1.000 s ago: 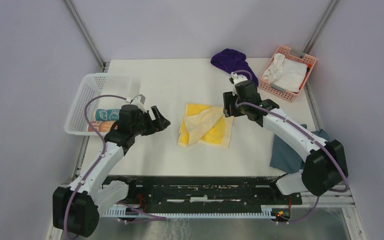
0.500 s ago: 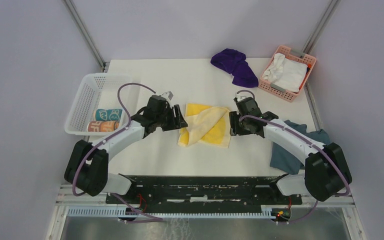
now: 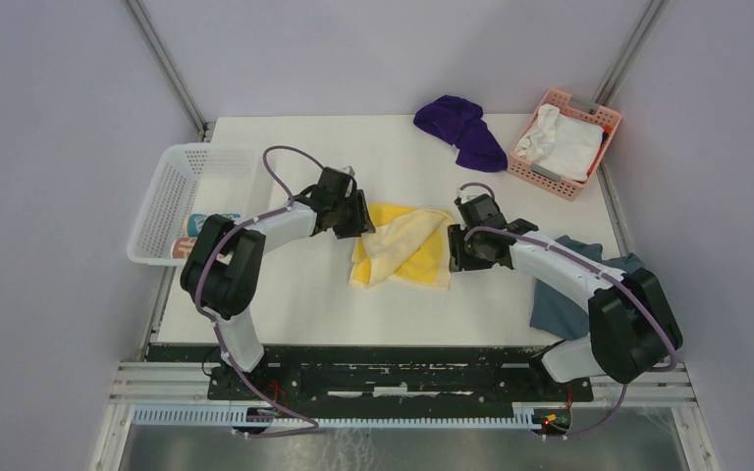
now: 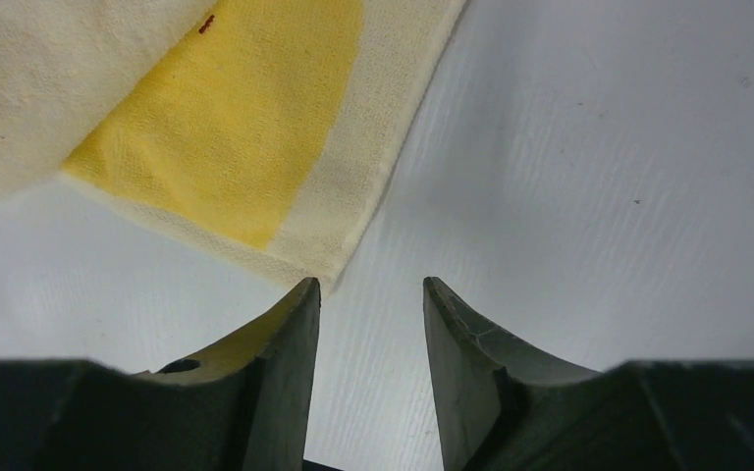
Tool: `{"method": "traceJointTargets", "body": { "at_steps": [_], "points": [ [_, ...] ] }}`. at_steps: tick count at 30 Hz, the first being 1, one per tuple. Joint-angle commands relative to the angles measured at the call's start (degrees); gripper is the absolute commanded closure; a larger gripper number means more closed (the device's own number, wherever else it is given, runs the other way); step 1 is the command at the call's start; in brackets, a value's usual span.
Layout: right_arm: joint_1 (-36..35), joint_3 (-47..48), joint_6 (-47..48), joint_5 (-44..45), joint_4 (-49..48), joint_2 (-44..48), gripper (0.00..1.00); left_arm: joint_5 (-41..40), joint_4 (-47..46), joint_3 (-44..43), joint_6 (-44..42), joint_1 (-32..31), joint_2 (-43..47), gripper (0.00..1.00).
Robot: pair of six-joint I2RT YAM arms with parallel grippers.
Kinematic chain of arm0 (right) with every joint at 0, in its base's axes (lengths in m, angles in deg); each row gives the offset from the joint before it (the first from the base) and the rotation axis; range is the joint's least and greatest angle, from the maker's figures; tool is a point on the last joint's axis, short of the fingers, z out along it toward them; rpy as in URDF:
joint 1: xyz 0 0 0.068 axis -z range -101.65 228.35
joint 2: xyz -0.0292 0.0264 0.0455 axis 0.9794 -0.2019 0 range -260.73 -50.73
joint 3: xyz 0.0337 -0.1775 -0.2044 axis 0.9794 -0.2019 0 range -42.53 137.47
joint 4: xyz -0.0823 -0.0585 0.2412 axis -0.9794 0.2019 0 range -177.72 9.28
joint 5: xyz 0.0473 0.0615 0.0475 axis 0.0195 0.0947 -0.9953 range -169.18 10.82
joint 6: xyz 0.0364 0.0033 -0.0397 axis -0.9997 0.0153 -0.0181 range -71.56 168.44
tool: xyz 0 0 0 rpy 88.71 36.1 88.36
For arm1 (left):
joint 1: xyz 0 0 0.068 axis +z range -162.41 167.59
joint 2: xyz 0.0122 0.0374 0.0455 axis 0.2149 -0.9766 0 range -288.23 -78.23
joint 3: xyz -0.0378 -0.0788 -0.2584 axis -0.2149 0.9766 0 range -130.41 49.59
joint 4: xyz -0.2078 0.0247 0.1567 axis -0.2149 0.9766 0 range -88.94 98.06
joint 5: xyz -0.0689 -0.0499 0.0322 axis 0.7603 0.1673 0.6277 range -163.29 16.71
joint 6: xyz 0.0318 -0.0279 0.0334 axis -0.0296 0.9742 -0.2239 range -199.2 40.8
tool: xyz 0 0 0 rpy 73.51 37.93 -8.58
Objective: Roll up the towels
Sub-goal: Flatten out the towel at the center of the board.
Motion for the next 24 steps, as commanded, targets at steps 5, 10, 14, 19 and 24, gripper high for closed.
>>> {"method": "traceJointTargets", "body": {
  "at_steps": [5, 10, 14, 19, 24],
  "points": [
    [-1.26, 0.05, -0.67, -1.54, -1.50, -2.01, 0.50, -7.74, 3.31, -3.55, -2.00, 0.07, 1.26, 0.48],
    [-1.94, 0.57, -0.91, -1.22, -1.41, -3.61, 0.51, -5.46, 3.56, -4.66, -2.47, -0.07, -1.02, 0.48],
    [-2.84, 1.43, -0.81, -0.20, -0.44, -4.17, 0.52, -3.96, 2.28, -4.77, -2.24, -0.28, -2.16, 0.52],
    [-3.72, 1.92, -0.81, 0.87, 0.52, -5.13, 0.53, -3.55, 2.12, -5.47, -2.46, -0.47, -3.50, 0.56],
    [-4.95, 2.20, -0.74, 2.31, 1.41, -5.41, 0.54, -2.67, 1.86, -5.33, -2.43, -0.45, -4.05, 0.59]
  ]
}}
